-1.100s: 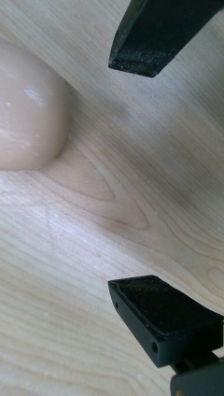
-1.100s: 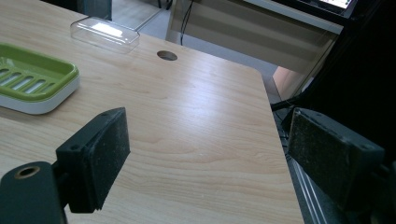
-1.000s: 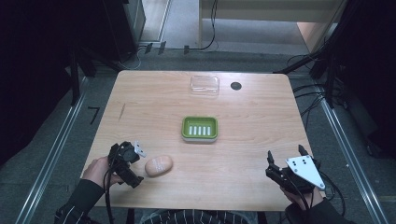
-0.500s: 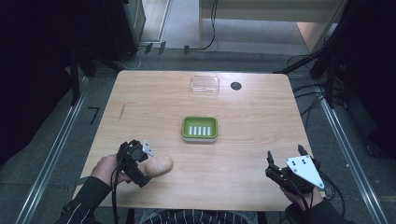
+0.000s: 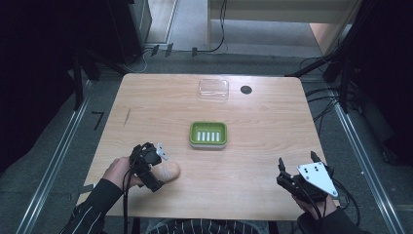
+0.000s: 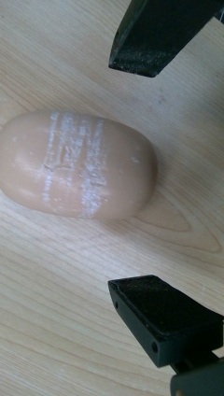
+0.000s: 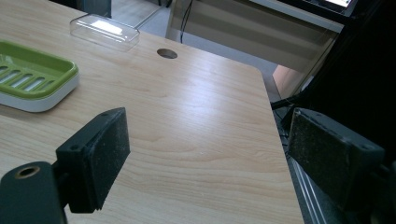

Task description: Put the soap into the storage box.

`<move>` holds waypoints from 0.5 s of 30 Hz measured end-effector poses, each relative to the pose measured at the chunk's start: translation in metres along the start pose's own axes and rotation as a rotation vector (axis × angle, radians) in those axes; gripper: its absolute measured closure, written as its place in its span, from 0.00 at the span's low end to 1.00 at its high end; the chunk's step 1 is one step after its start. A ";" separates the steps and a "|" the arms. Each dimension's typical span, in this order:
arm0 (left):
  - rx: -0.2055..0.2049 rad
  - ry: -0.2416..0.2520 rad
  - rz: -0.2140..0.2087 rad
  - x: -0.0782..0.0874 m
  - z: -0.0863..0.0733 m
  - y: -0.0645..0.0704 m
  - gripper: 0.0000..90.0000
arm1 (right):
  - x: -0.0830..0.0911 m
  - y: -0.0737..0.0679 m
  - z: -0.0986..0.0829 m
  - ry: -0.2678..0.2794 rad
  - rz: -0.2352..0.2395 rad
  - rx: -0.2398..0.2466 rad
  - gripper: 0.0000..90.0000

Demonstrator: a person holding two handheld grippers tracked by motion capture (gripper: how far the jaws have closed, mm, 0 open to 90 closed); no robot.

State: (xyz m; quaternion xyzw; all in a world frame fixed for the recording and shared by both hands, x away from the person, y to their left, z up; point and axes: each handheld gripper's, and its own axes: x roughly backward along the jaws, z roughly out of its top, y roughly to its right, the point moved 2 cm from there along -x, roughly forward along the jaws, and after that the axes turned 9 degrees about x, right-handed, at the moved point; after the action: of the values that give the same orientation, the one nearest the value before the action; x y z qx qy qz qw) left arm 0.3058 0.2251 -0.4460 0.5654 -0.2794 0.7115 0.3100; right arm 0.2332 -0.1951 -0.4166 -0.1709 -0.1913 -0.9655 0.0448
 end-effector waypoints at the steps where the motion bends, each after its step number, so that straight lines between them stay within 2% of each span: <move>1: -0.002 -0.001 0.001 0.000 0.001 0.000 0.00 | 0.000 0.000 0.000 -0.001 0.000 0.000 0.15; 15: -0.036 -0.035 -0.020 -0.009 0.016 0.007 0.00 | 0.000 -0.001 0.000 -0.006 0.002 0.003 0.15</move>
State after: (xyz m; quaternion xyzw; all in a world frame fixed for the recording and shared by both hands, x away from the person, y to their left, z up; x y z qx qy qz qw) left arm 0.3118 0.2074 -0.4523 0.5747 -0.2921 0.6932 0.3223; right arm 0.2333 -0.1944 -0.4170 -0.1737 -0.1926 -0.9647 0.0453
